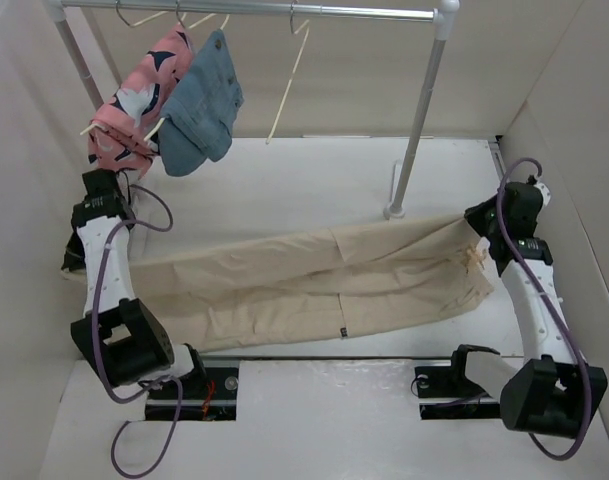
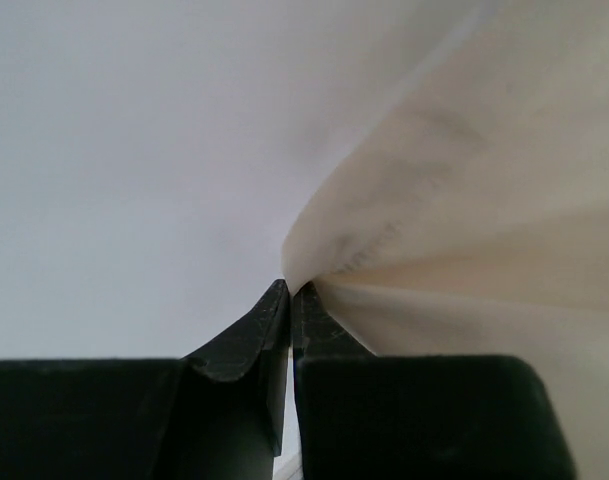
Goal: Place the trousers on the hanger
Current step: Flatten out the trousers at the center of the board, then fold the trousers at the center of the board.
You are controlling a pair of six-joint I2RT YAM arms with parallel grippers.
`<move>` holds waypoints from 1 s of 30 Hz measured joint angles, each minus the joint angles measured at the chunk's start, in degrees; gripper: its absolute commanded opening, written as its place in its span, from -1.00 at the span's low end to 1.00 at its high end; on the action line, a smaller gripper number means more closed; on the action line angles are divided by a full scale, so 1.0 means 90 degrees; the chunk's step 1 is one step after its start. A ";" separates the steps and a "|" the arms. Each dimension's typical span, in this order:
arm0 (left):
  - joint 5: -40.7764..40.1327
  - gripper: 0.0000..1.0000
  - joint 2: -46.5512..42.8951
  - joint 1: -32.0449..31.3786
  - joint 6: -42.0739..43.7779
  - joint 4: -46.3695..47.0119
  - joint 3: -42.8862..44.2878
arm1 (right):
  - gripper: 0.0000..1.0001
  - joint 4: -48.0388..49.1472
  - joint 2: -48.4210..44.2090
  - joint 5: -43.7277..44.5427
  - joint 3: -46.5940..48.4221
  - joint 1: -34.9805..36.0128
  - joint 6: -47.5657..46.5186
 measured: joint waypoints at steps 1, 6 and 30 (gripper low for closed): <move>0.0019 -1.00 -0.0012 0.0029 0.0005 0.0032 0.0165 | -1.00 0.0036 -0.0019 -0.0087 0.0151 0.0012 -0.0007; 0.0046 -1.00 -0.0797 0.0423 0.0238 0.0148 -0.0755 | -1.00 0.0100 -0.0770 -0.0223 -0.0102 0.0015 0.0104; 0.1132 0.78 -0.0750 0.1379 0.0568 0.0323 -0.3524 | 1.00 -0.1389 -0.1168 0.0964 -0.1838 -0.0236 0.1914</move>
